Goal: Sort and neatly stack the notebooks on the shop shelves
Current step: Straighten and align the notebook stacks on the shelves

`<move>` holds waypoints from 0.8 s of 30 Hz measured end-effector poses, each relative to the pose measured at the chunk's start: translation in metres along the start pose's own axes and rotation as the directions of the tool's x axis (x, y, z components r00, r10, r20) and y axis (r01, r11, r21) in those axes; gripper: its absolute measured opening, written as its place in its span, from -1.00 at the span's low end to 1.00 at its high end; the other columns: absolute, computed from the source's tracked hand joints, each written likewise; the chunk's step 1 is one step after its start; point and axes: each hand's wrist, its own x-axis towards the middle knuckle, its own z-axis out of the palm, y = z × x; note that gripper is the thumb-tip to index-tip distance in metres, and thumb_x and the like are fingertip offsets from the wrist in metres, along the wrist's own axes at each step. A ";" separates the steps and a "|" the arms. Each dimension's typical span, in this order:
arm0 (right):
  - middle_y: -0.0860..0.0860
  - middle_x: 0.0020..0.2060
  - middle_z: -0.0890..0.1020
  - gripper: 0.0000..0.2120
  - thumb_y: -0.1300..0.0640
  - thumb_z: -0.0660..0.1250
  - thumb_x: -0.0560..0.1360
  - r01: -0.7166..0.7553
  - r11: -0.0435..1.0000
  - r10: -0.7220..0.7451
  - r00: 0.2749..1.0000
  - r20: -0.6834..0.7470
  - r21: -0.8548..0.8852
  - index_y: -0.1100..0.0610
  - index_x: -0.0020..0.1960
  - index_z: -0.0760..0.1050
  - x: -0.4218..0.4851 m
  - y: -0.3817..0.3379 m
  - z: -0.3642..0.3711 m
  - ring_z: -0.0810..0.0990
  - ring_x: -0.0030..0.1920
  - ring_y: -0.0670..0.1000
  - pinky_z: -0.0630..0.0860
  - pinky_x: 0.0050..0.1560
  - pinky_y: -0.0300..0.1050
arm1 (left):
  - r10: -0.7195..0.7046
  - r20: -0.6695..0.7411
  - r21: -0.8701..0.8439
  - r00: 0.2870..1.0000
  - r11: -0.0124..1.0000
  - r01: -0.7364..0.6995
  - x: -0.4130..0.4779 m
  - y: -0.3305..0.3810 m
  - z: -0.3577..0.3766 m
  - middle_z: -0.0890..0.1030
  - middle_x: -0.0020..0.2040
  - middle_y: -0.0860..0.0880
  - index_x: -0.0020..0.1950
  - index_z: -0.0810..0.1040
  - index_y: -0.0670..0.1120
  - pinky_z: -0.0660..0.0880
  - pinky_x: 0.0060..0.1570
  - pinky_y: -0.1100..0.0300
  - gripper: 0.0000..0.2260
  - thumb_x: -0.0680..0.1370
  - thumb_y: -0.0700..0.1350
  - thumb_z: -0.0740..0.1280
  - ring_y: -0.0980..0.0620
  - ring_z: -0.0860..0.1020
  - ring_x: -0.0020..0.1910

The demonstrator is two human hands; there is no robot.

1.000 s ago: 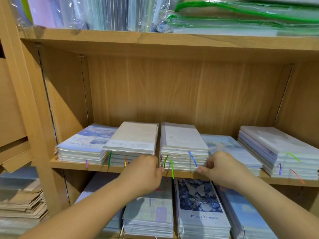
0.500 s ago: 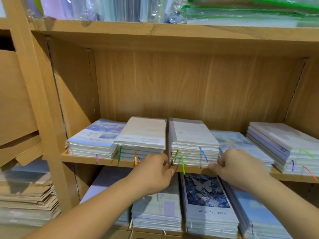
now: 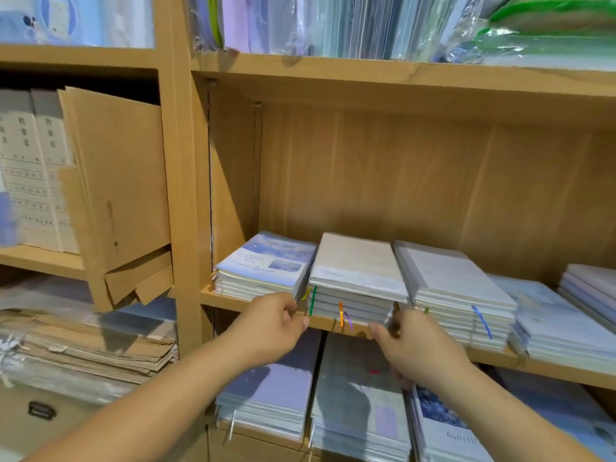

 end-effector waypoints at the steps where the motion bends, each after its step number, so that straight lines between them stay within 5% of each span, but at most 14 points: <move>1: 0.03 -0.33 0.65 -0.59 -0.26 0.22 0.61 0.003 1.000 -0.003 1.000 -0.009 0.027 0.07 -0.16 0.48 0.002 0.001 0.003 0.67 -0.23 0.12 0.63 -0.05 0.05 | 0.007 0.031 -0.019 0.999 1.000 -0.006 0.004 0.002 0.004 0.56 -0.34 0.13 -0.11 0.52 0.03 0.41 -0.30 0.31 -0.86 0.59 0.02 0.40 0.18 0.49 -0.30; 4: 0.03 -0.34 0.62 -0.63 -0.18 0.25 0.62 0.027 0.996 -0.018 0.995 -0.100 0.087 0.07 -0.20 0.43 0.006 0.006 0.014 0.63 -0.23 0.10 0.61 -0.12 0.03 | 0.024 0.069 -0.082 0.997 0.996 -0.018 0.012 0.007 0.015 0.69 -0.06 0.08 0.18 0.54 0.01 0.58 0.03 0.17 -0.84 0.61 -0.01 0.37 0.10 0.62 -0.05; 8: 0.00 -0.38 0.53 -0.62 -0.13 0.32 0.61 0.034 0.997 -0.019 0.975 -0.221 0.062 0.06 -0.27 0.41 0.007 0.008 0.025 0.55 -0.28 0.10 0.44 -0.30 -0.04 | 0.033 -0.028 -0.022 0.999 0.999 -0.034 0.012 0.005 0.024 0.57 -0.25 0.04 0.02 0.54 -0.05 0.50 -0.25 0.14 -0.86 0.63 0.01 0.34 0.09 0.54 -0.25; 12: 0.01 -0.45 0.58 -0.60 -0.13 0.37 0.58 0.025 0.997 -0.007 0.969 -0.248 0.067 0.09 -0.31 0.47 0.007 0.011 0.027 0.59 -0.32 0.09 0.56 -0.28 -0.01 | 0.024 -0.032 -0.086 0.999 0.996 -0.026 0.011 0.003 0.027 0.65 -0.19 -0.05 0.03 0.58 -0.12 0.59 -0.12 0.05 -0.79 0.64 0.02 0.32 0.00 0.62 -0.17; 16: 0.01 -0.48 0.63 -0.59 -0.16 0.37 0.57 0.003 0.995 0.015 0.984 -0.179 0.098 0.09 -0.31 0.54 0.009 0.012 0.021 0.63 -0.43 0.03 0.65 -0.25 0.04 | 0.029 0.002 -0.105 1.000 0.994 -0.029 0.010 0.002 0.025 0.60 -0.31 -0.04 -0.04 0.56 -0.11 0.55 -0.20 0.05 -0.76 0.62 0.06 0.36 0.02 0.58 -0.29; 20: 0.02 -0.48 0.67 -0.58 -0.21 0.34 0.58 -0.041 0.978 0.031 0.998 0.055 0.205 0.15 -0.16 0.54 0.007 0.007 0.001 0.67 -0.48 0.04 0.59 -0.38 -0.10 | 0.081 0.064 -0.194 0.995 0.979 -0.067 0.009 0.003 0.003 0.65 -0.29 0.09 0.06 0.60 0.04 0.63 -0.09 0.05 -0.78 0.55 0.16 0.41 0.19 0.61 -0.25; 24: 0.03 -0.48 0.67 -0.60 -0.34 0.34 0.52 0.025 0.935 -0.005 0.998 -0.059 0.354 -0.05 0.07 0.36 -0.009 0.002 -0.020 0.65 -0.52 0.04 0.39 -0.61 -0.30 | 0.179 -0.083 -0.111 0.980 0.976 -0.188 0.009 0.010 -0.014 0.60 -0.28 0.02 0.09 0.53 0.18 0.55 -0.21 0.01 -0.57 0.46 0.46 0.25 0.09 0.58 -0.28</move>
